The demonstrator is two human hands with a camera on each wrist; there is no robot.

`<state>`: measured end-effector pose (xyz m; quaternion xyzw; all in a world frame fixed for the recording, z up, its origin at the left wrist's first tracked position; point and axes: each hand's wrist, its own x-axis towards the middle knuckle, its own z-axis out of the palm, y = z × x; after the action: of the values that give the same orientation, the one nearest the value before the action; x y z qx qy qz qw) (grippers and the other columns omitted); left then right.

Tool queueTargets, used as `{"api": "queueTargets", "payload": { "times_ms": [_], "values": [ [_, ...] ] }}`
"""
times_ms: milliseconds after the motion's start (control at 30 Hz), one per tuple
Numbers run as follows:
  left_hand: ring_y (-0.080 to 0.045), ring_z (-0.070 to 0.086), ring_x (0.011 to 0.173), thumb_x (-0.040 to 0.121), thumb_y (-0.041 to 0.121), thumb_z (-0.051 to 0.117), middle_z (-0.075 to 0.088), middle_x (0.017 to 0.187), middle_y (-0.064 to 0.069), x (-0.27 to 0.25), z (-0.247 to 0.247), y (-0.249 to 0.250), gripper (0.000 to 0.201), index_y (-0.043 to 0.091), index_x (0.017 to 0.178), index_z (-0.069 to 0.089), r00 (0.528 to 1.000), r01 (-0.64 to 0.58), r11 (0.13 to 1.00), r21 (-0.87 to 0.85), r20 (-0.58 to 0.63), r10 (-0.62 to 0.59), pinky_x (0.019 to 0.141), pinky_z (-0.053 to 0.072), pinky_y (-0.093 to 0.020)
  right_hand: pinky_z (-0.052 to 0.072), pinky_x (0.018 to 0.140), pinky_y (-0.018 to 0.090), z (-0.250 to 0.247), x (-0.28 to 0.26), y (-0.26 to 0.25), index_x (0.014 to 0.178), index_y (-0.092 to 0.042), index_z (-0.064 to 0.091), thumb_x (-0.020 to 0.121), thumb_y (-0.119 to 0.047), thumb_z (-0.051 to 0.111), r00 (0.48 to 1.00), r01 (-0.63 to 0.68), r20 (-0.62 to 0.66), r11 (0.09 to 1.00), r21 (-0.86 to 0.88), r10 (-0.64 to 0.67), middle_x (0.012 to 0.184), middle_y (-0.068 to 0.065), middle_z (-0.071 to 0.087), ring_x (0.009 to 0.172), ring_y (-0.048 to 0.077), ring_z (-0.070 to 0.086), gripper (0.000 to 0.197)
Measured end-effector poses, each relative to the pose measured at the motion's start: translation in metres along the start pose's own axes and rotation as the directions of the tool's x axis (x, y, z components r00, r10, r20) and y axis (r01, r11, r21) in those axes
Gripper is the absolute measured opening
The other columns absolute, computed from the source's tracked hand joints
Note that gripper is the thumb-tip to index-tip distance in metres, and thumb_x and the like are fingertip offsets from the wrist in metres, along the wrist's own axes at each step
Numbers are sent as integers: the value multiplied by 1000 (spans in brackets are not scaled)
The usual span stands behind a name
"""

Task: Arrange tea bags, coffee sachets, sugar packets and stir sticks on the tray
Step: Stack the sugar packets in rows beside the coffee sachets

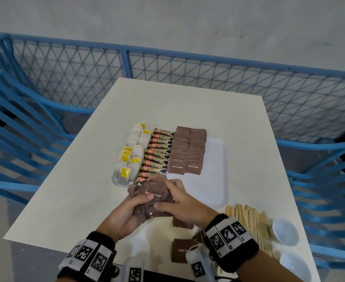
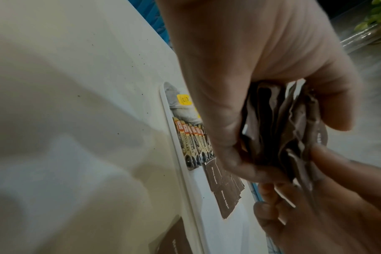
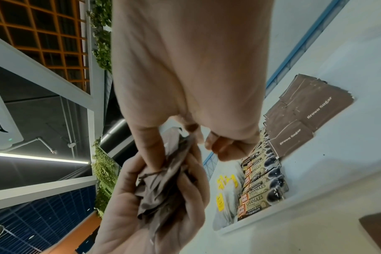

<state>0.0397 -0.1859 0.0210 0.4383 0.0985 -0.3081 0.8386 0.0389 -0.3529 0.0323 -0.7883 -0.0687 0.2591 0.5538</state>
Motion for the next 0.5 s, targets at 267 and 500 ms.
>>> {"api": "queueTargets", "payload": {
  "times_ms": [267, 500],
  "values": [
    [-35, 69, 85, 34, 25, 93, 69, 96, -24, 6, -7, 15, 68, 5, 96, 73, 997, -54, 998, 17, 54, 53, 74, 56, -55, 50, 68, 19, 8, 5, -13, 108, -32, 50, 80, -20, 73, 974, 89, -222, 970, 225, -38, 105, 1, 52, 84, 8, 56, 38],
    [-33, 69, 85, 41, 31, 93, 70, 97, -21, 7, -20, 35, 64, 11, 100, 73, 991, -31, 996, 85, 130, 19, 67, 57, -38, 50, 47, 20, 11, 21, -24, 100, -2, 59, 82, -2, 66, 968, 72, -246, 885, 460, 49, 81, 7, 63, 61, 10, 62, 19]
  ]
}}
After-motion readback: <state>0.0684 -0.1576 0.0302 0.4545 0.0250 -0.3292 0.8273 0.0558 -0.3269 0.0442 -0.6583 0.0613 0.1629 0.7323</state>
